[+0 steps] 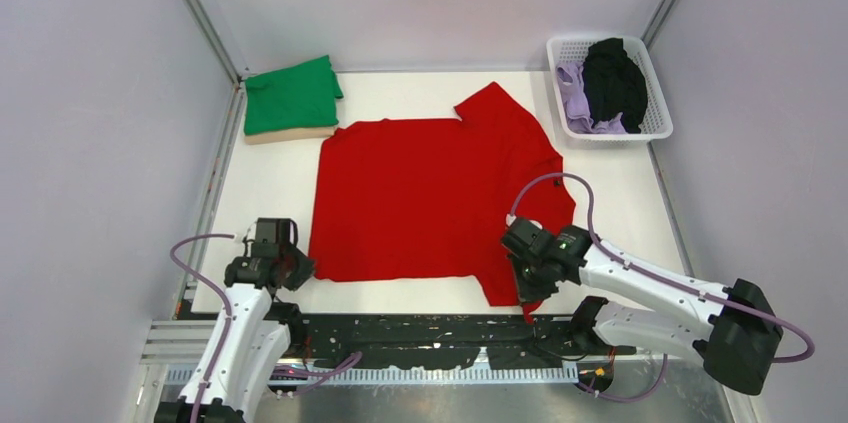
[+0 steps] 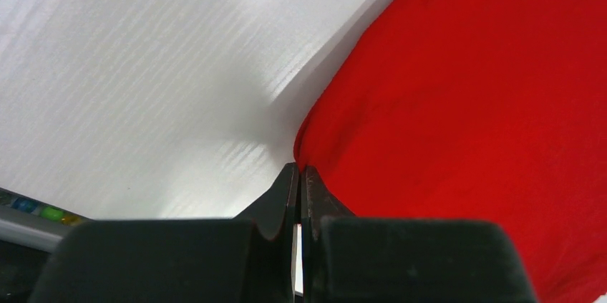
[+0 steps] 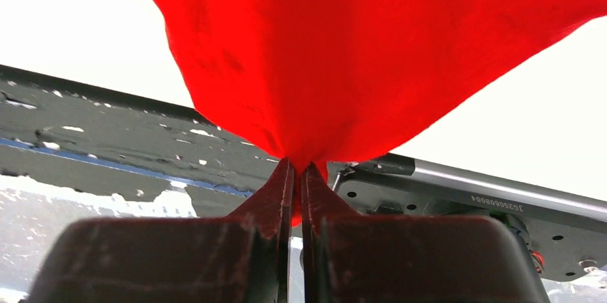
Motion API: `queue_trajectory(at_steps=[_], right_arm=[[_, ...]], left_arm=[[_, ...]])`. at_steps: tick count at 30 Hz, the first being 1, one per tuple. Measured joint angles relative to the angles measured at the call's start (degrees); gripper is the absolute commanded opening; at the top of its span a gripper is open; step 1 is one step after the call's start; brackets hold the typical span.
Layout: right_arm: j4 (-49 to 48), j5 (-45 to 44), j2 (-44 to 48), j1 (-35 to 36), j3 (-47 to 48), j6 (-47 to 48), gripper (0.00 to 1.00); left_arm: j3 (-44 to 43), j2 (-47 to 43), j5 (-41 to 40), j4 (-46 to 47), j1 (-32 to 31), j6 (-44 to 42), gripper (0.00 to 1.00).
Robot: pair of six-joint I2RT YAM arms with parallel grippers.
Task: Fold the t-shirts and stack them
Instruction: Grab the side of the flattened tshirt closest away from the robot with both arms, then fold the flattened tshirt in 1/3 of the way
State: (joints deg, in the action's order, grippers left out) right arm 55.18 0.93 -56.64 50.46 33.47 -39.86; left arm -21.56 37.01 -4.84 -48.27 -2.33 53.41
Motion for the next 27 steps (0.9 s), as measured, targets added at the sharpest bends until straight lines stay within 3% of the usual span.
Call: queue_trajectory(at_steps=[11,27], right_arm=[[-3.15,-3.65,-7.28,-9.88,12.0,5.33,0.05],[-5.79,1.55,-24.65,-25.68,31.04,17.57,0.06]], left_arm=[[-5.55,6.4,3.65,5.77,0.0,0.46,0.0],[-21.46,29.11,2.62,13.05,0.22,0.42,0.0]])
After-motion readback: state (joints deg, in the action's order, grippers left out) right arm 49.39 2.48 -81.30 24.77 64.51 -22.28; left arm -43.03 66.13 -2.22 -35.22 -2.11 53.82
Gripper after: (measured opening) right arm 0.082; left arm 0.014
